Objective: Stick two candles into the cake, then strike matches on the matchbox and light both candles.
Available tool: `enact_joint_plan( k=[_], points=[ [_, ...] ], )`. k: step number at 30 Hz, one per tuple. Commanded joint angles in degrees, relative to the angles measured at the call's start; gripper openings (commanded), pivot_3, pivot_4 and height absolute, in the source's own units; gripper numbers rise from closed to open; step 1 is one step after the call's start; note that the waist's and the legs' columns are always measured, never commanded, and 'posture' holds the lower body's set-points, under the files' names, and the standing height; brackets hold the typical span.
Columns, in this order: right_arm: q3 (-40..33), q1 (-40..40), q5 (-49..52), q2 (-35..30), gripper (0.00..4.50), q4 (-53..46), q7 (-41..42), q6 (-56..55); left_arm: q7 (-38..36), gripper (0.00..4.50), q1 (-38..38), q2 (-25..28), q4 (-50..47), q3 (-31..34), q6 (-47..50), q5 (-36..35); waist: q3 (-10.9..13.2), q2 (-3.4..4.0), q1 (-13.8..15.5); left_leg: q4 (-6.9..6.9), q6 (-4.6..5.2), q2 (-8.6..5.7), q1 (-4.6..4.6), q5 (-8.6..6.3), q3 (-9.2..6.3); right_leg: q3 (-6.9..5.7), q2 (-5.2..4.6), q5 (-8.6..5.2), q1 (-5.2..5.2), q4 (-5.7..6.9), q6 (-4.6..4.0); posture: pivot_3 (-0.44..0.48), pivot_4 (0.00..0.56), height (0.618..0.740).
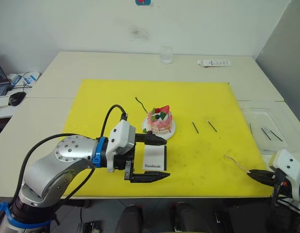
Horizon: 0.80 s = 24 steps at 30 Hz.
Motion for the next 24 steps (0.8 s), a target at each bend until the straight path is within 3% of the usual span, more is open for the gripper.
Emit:
enact_joint_plan(
  k=[1,10,14,20,24],
  points=[
    [-2.36,0.78,-0.02,-1.5,0.02,0.26,2.09,0.45,-0.21,4.5,-0.44,0.03,-1.51,-0.43,-0.52,-0.09,0.0,0.0,0.0,0.01,0.0,-0.01,0.0,0.0,0.01,0.01,0.0,0.0,0.0,0.0,0.0,0.0,0.15,0.74],
    [-2.04,1.45,-1.81,-2.58,0.02,3.82,3.42,-0.19,-0.86,4.5,-1.57,-0.27,-0.43,-1.28,-0.74,0.37,0.0,0.0,0.15,0.02,0.0,-0.01,0.01,0.0,-0.01,-0.01,0.0,0.0,0.03,0.01,0.0,0.0,0.15,0.74],
    [-2.04,0.89,-2.14,-2.54,1.03,4.22,3.21,0.19,-1.19,4.5,-1.88,-0.29,0.01,-1.53,-0.97,0.67,0.0,0.0,0.15,0.02,0.0,-0.02,0.02,0.0,-0.01,0.0,0.0,0.0,0.04,0.01,0.0,0.0,0.15,0.74],
    [-5.53,0.11,-1.56,-3.95,3.15,2.88,5.47,0.28,-1.51,4.5,-1.57,-0.31,0.44,-1.87,-1.51,1.47,-0.01,0.01,0.15,0.02,0.0,-0.02,0.02,0.0,-0.01,0.0,0.0,0.0,0.03,0.01,0.0,0.0,0.15,0.74],
    [-9.0,0.3,-0.91,-6.65,3.15,-0.5,7.52,4.5,-1.84,4.5,-1.02,-0.35,0.73,-2.26,-2.26,2.55,-0.01,0.03,0.14,0.04,0.0,-0.03,0.04,0.0,0.01,0.01,0.0,0.01,0.04,0.03,0.01,0.0,0.15,0.74]
  ],
)
